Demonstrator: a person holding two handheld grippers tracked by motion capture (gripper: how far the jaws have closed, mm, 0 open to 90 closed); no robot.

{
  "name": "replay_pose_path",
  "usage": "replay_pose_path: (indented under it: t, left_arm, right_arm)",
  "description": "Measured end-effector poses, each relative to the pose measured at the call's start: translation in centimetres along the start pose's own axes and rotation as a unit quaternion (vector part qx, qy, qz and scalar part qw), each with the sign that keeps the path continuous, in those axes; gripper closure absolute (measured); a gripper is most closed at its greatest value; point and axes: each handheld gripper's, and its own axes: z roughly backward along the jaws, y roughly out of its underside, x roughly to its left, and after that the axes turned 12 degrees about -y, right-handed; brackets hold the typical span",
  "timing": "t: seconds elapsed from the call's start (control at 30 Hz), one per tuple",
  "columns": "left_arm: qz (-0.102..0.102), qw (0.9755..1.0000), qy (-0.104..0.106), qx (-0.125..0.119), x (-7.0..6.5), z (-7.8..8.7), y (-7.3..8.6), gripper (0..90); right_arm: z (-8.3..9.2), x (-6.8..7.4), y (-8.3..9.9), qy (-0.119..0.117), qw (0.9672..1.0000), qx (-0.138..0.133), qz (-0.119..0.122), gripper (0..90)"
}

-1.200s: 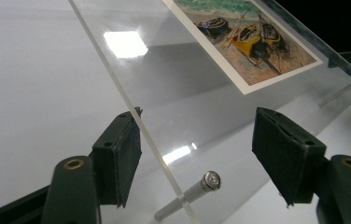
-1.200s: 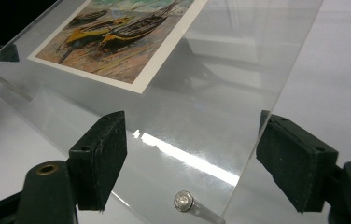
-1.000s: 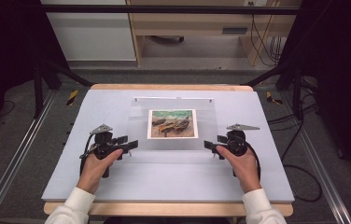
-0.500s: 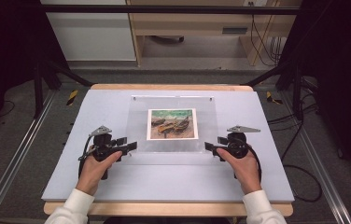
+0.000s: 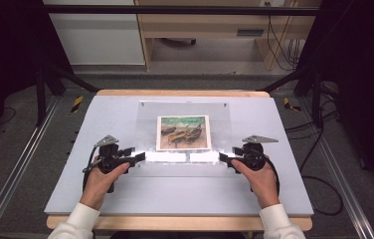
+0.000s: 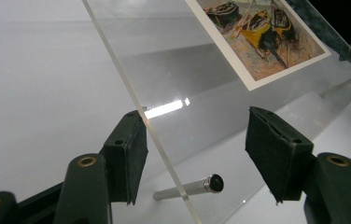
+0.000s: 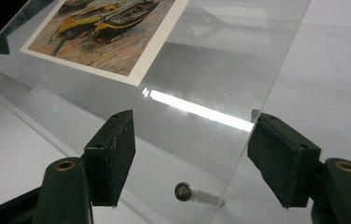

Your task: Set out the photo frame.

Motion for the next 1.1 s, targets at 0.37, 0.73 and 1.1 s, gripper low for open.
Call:
replay_pose_path:
  t: [0.37,0.73,1.1]
  left_arm:
    - [-0.011,0.9999,-0.003,-0.001,-0.16,0.34,0.15,40.1]
    - [-0.020,0.9998,-0.005,-0.001,-0.31,0.62,0.28,41.3]
    - [-0.026,0.9996,-0.008,-0.001,-0.46,0.86,0.42,42.4]
  right_arm:
    - [0.27,0.30,0.20,0.004,0.9999,0.001,0.012,34.3]
    - [0.51,0.60,0.43,0.010,0.9998,0.003,0.019,36.0]
    - [0.77,0.81,0.66,0.012,0.9996,0.004,0.023,38.0]
